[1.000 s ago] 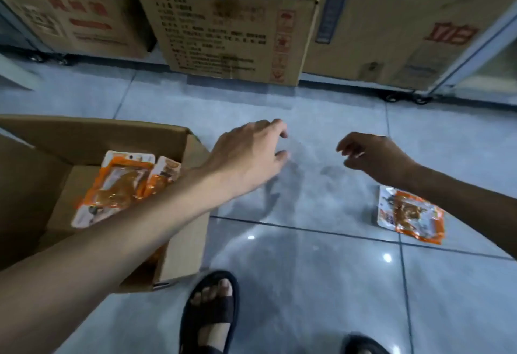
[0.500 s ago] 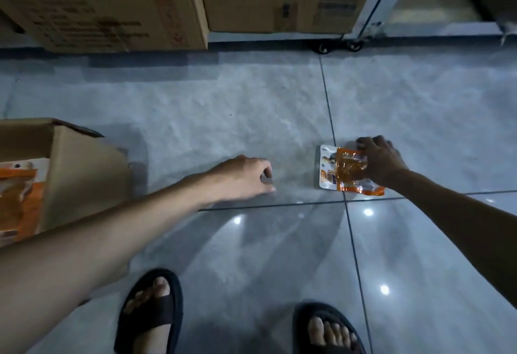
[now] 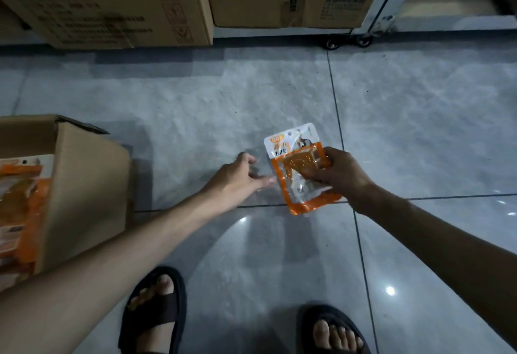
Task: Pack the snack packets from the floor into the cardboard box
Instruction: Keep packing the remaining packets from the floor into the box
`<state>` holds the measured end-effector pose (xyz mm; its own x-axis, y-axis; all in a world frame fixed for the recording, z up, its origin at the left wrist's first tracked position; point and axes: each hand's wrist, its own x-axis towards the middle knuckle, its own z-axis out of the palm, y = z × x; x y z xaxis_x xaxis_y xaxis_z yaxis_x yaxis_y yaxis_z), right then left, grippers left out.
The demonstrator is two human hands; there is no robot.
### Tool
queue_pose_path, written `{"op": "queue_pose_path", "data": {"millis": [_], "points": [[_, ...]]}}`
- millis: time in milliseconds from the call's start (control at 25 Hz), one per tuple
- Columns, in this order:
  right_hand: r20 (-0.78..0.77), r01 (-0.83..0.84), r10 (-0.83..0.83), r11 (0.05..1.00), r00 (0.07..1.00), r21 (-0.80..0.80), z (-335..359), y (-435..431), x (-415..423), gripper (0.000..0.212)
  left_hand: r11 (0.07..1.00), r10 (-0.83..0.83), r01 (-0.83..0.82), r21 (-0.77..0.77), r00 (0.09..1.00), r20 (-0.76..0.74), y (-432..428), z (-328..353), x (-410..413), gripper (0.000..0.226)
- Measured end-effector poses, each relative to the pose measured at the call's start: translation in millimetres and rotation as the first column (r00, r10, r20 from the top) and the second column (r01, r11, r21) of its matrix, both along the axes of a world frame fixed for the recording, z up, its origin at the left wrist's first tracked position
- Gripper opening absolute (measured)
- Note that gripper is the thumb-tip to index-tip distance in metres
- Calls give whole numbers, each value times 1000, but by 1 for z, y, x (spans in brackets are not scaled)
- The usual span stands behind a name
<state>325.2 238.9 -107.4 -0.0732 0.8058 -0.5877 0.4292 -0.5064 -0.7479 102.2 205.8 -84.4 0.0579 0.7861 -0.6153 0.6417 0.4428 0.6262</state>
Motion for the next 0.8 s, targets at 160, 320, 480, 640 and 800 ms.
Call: {"op": "queue_pose_path", "data": {"millis": [160,320,480,640,800], "points": [[-350,56,-74,997,934,-62,35,-13,-80,22,901,388,-427,71,870,305,-6,23,-30,31],[-378,-17,-20,995,925,-94,67,-17,-139,26,808,513,-584,77,761,397,-15,58,-81,24],[-373,-172,180,984,910,54,113,-13,-208,32,739,586,-664,117,718,374,-31,117,-155,27],[-363,-292,333,942,870,165,157,-16,-278,35,666,663,-735,124,660,353,-57,170,-241,26],[-304,-410,451,892,839,192,170,-29,-319,27,606,750,-783,140,621,228,-88,164,-301,19]]}}
